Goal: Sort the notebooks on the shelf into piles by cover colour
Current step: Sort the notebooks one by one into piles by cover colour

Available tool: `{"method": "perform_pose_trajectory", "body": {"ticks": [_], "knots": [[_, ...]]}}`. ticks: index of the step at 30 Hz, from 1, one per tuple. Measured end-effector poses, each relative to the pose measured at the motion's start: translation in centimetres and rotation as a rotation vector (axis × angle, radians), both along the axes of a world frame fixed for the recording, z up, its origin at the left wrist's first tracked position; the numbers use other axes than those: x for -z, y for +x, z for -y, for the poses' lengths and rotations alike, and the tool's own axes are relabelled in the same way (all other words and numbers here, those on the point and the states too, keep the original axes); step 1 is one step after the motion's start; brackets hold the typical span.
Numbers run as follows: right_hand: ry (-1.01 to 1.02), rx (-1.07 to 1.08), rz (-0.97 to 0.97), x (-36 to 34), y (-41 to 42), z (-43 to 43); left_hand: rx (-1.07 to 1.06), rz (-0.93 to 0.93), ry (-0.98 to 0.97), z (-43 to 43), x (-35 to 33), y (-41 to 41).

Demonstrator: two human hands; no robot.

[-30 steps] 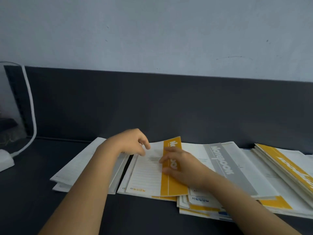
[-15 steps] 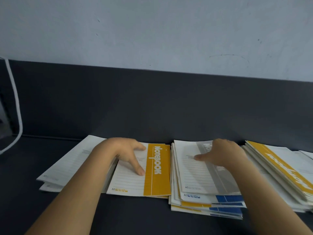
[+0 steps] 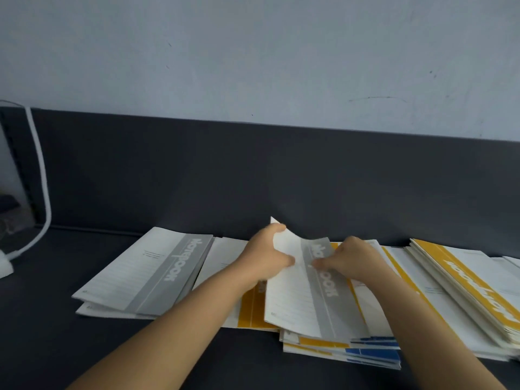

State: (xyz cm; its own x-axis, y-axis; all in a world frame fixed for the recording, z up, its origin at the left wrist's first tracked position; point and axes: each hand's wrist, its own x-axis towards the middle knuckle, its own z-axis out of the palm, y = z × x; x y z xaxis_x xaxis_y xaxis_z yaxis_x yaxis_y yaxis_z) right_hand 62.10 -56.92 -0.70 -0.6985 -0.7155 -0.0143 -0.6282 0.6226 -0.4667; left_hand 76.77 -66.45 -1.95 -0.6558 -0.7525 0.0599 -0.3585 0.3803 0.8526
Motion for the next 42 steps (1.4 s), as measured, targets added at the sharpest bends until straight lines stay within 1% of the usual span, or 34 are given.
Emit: {"method": "perform_pose_trajectory", "body": {"ticks": [2,3,5,7,8,10,13,15,17,20,22,24,26,29,32,35,37,38,40,42], "knots": [[-0.085,-0.059,0.030,0.5,1.7,0.7,-0.067,-0.066,0.050,0.4,-1.1,0.5],[-0.140,-0.088,0.086,0.6,2.6,0.9,-0.110,-0.100,0.066,0.8,-1.7,0.9],[-0.274,-0.135,0.266,0.4,4.7,1.2,-0.167,-0.162,0.065,2.3,-2.6,2.4],[-0.400,-0.158,0.445,0.1,6.5,1.6,-0.164,-0.151,0.029,4.1,-3.4,4.9],[-0.434,-0.164,0.493,-0.1,7.2,2.0,-0.156,-0.132,-0.002,5.2,-3.7,6.2],[-0.429,-0.198,0.502,-0.5,9.0,3.2,-0.156,-0.082,-0.048,7.2,-4.1,8.8],[-0.318,-0.311,0.434,-0.7,12.7,5.8,-0.183,0.050,-0.095,10.5,-3.5,12.7],[-0.232,-0.363,0.335,-0.6,15.4,7.8,-0.210,0.161,-0.132,12.4,-2.7,14.8],[-0.117,-0.423,0.192,-0.2,17.8,9.7,-0.219,0.244,-0.179,13.6,-2.3,16.5],[0.086,-0.467,-0.098,1.0,20.4,11.5,-0.185,0.359,-0.203,14.3,-1.3,18.2],[0.136,-0.461,-0.291,1.7,21.4,11.8,-0.132,0.461,-0.181,14.7,-0.2,18.2],[0.144,-0.438,-0.396,2.1,21.7,11.8,-0.095,0.511,-0.144,14.5,0.3,17.9],[0.135,-0.424,-0.390,2.2,21.2,11.7,-0.096,0.553,-0.157,14.1,0.3,17.4],[0.131,-0.460,-0.361,1.9,19.9,11.2,-0.094,0.602,-0.234,13.7,0.1,16.6],[0.069,-0.452,-0.313,0.6,18.4,9.4,-0.108,0.649,-0.303,13.3,-0.6,16.6],[-0.021,-0.369,-0.352,-0.8,15.3,7.3,-0.149,0.599,-0.423,11.9,-1.7,16.1],[0.026,-0.270,-0.367,-1.3,11.9,5.5,-0.134,0.532,-0.476,10.3,-2.2,14.7],[0.082,-0.210,-0.377,-1.5,10.0,4.6,-0.107,0.514,-0.485,9.2,-2.4,13.6],[0.196,-0.075,-0.400,-1.8,6.0,2.7,-0.022,0.510,-0.498,6.6,-2.8,11.2],[0.257,0.034,-0.384,-1.9,2.7,1.1,0.055,0.500,-0.483,4.0,-3.0,8.3]]}}
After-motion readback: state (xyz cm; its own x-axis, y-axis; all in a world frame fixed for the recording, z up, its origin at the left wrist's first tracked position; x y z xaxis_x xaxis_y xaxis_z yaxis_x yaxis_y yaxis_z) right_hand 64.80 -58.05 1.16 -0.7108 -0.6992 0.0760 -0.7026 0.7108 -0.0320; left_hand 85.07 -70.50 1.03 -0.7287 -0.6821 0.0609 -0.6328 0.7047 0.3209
